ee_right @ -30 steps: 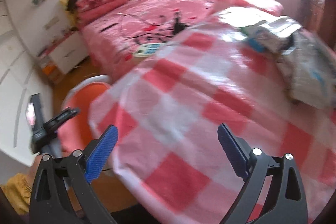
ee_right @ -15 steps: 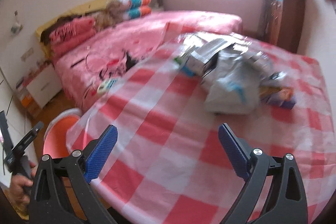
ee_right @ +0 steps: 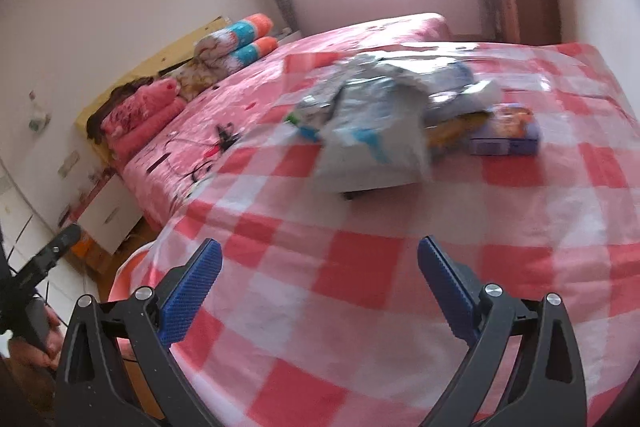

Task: Collect trash
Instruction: 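Move both open tools back from the bucket toward the trash pile, then grasp the wipes packet with the left tool while the right tool grasps the strawberry drink carton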

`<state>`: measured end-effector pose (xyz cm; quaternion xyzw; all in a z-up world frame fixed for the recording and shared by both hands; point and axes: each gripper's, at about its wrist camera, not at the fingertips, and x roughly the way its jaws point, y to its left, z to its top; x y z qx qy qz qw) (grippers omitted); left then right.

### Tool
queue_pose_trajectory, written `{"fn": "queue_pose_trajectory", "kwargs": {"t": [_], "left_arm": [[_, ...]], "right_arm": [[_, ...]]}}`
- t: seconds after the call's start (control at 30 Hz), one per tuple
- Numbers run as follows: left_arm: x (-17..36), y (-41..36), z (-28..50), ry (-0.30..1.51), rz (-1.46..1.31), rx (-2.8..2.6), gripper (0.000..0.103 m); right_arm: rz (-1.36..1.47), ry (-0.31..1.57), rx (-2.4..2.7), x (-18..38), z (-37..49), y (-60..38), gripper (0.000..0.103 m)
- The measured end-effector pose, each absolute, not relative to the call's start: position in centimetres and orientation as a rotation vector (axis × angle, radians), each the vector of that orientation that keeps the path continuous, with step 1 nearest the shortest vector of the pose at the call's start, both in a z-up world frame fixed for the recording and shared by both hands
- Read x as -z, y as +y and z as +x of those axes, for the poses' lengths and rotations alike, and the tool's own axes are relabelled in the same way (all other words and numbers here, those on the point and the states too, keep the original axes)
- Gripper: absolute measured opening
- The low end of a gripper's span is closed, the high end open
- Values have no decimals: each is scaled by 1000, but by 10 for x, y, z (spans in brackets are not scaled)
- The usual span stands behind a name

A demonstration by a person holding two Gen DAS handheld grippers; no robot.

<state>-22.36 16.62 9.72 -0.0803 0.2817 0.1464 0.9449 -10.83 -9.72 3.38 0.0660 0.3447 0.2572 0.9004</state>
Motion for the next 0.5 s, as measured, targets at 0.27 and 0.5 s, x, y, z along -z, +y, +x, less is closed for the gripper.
{"fn": "queue_pose_trajectory", "kwargs": {"t": [0.27, 0.5], "left_arm": [[-116, 83, -160, 632, -28, -42, 90], [-100, 27, -91, 720, 18, 77, 90]], "right_arm": [[237, 700, -447, -29, -91, -148, 97], [369, 697, -377, -32, -72, -205, 97]]}}
